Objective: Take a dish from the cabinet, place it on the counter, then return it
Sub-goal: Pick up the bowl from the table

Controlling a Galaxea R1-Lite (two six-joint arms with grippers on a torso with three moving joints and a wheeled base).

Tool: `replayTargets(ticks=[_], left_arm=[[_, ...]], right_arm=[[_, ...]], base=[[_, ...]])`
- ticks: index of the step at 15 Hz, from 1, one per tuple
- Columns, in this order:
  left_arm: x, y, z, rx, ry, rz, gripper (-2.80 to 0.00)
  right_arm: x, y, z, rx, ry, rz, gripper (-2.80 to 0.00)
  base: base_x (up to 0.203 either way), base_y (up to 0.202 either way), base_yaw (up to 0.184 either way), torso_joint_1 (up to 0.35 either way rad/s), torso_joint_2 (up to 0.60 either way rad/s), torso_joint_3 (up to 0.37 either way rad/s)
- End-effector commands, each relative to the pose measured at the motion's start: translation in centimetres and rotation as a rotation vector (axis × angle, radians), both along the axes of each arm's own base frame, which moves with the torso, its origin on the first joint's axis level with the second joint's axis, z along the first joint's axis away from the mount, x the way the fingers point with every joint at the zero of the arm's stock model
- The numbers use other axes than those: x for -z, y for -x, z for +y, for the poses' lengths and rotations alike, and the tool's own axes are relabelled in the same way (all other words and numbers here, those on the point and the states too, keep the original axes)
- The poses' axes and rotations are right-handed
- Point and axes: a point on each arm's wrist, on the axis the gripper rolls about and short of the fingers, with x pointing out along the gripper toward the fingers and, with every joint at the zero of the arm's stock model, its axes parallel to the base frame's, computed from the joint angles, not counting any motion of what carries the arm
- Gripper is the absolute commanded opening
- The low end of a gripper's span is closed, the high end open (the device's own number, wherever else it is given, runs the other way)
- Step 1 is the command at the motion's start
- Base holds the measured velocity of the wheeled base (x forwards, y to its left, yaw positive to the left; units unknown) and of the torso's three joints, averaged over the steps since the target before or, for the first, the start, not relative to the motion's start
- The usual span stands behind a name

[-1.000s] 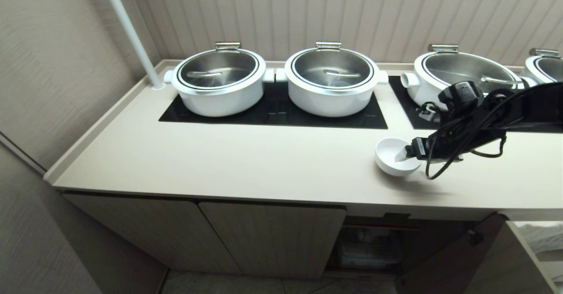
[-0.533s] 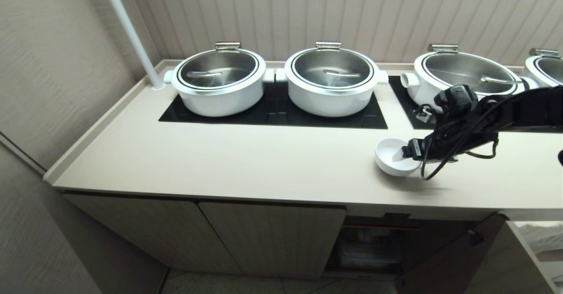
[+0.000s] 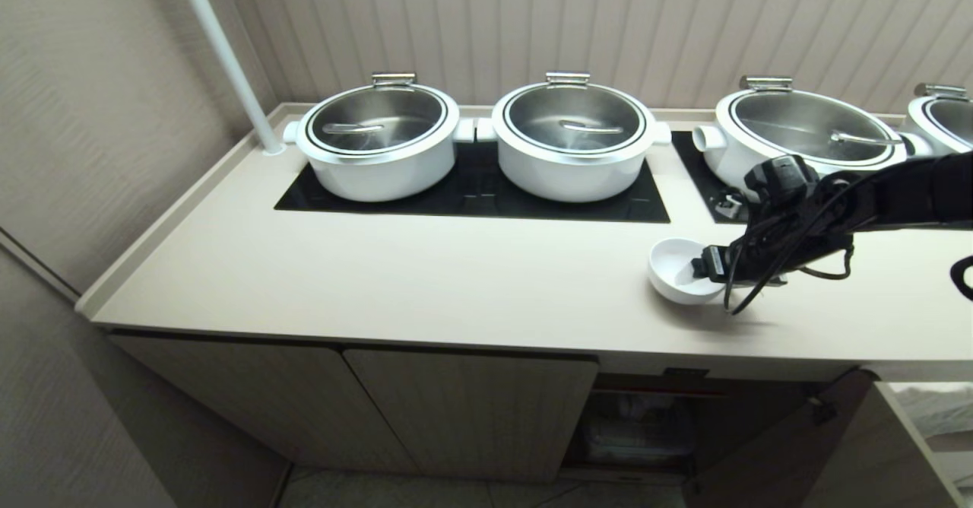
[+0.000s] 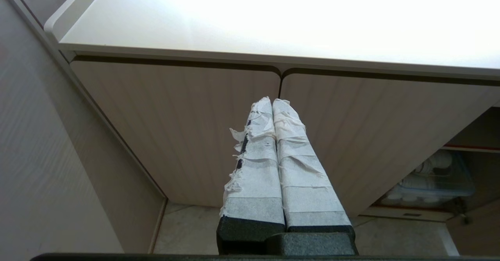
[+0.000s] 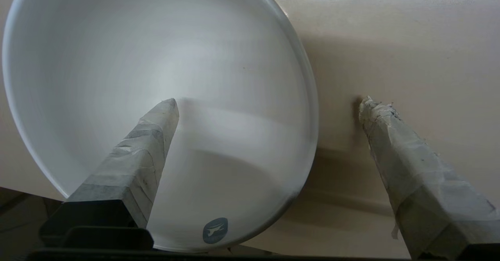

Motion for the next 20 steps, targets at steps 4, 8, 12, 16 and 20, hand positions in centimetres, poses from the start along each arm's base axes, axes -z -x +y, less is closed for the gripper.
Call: replayTargets(ticks=[4, 8, 12, 16, 20], left_arm=[[-0.01, 0.00, 0.00, -0.001, 0.001, -0.001, -2.80], [-0.01, 0.00, 0.00, -0.001, 0.001, -0.001, -2.80], [0.01, 0.00, 0.00, -0.001, 0.001, -0.001, -2.80], [0.00, 0.00, 0.00, -0.001, 0.001, -0.001, -2.80], [-0.01, 0.00, 0.00, -0.001, 0.001, -0.001, -2.80]], right_arm=[[0.17, 0.03, 0.02, -0.002, -0.002, 0.008, 0.00], [0.13, 0.03, 0.02, 0.004, -0.007, 0.009, -2.80], [-0.05, 0.09, 0.02, 0.031, -0.028, 0.010, -2.80], [-0.12, 0.11, 0.02, 0.032, -0.029, 0.008, -2.80], [-0.14, 0.12, 0.02, 0.032, -0.029, 0.008, -2.80]], base=[[0.000, 0.000, 0.000, 0.000, 0.00, 0.000], [0.000, 0.000, 0.000, 0.000, 0.00, 0.000], [0.000, 0.000, 0.000, 0.000, 0.00, 0.000], [0.000, 0.000, 0.000, 0.000, 0.00, 0.000], [0.000, 0.000, 0.000, 0.000, 0.00, 0.000]])
